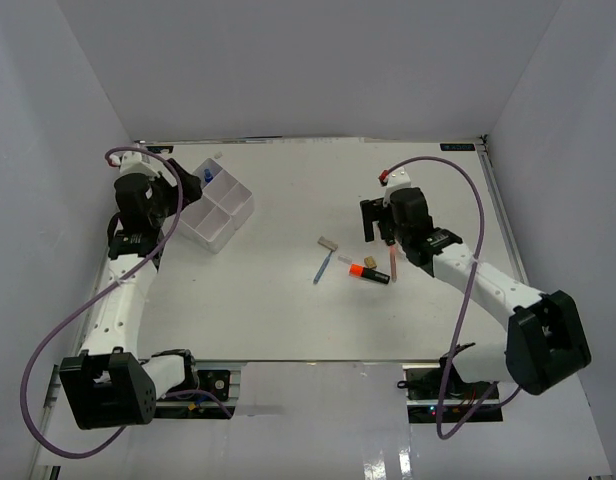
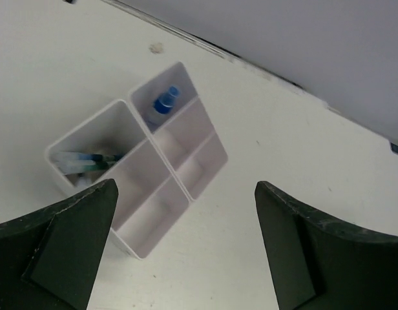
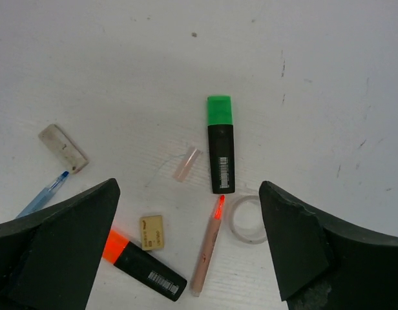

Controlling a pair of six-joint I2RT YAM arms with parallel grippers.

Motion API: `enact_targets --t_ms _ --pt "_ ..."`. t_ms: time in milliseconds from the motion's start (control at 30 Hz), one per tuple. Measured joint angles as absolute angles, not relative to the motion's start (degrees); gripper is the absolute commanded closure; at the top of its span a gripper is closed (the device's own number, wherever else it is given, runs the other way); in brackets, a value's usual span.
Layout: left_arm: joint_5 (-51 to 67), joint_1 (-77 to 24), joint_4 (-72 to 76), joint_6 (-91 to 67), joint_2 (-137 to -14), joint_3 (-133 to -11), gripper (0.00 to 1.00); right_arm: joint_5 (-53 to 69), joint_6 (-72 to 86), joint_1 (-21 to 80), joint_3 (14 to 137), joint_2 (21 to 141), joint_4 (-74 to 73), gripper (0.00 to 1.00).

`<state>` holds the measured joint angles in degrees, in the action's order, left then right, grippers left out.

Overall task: Sort the stationery into containers
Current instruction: Pick up the pen from the center of the board.

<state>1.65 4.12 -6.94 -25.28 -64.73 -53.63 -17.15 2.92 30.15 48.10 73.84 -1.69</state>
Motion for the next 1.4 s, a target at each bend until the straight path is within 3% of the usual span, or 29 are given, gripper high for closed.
enact_targets --t_ms 300,633,933,1067,1167,1400 --pt "21.1 4.08 -10.48 -21.21 -64.93 -49.58 0.02 -11.84 3.55 22.2 53.69 89.65 -6.63 0.39" --pt "25.93 4.08 -11.62 -21.23 -65.19 -49.34 0.02 -8.75 3.01 20.08 56.12 97.45 -8.01 0.43" --pt "26.68 4.08 -11.62 -21.34 -65.19 -49.34 0.02 -7.57 2.55 18.74 58.89 102.13 -7.64 0.55" --pt "27.94 4.08 -11.62 -21.78 -65.49 -49.34 0.02 -7.33 2.2 18.5 59.79 102.87 -7.6 0.73" --pt "29.61 4.08 -11.6 -22.57 -66.37 -49.39 0.02 -7.38 2.04 18.37 59.9 102.91 -7.6 0.81" --pt "35.62 2.92 -12.27 -26.41 -69.04 -50.78 0.02 -7.77 0.82 18.72 59.7 101.16 -7.4 0.87"
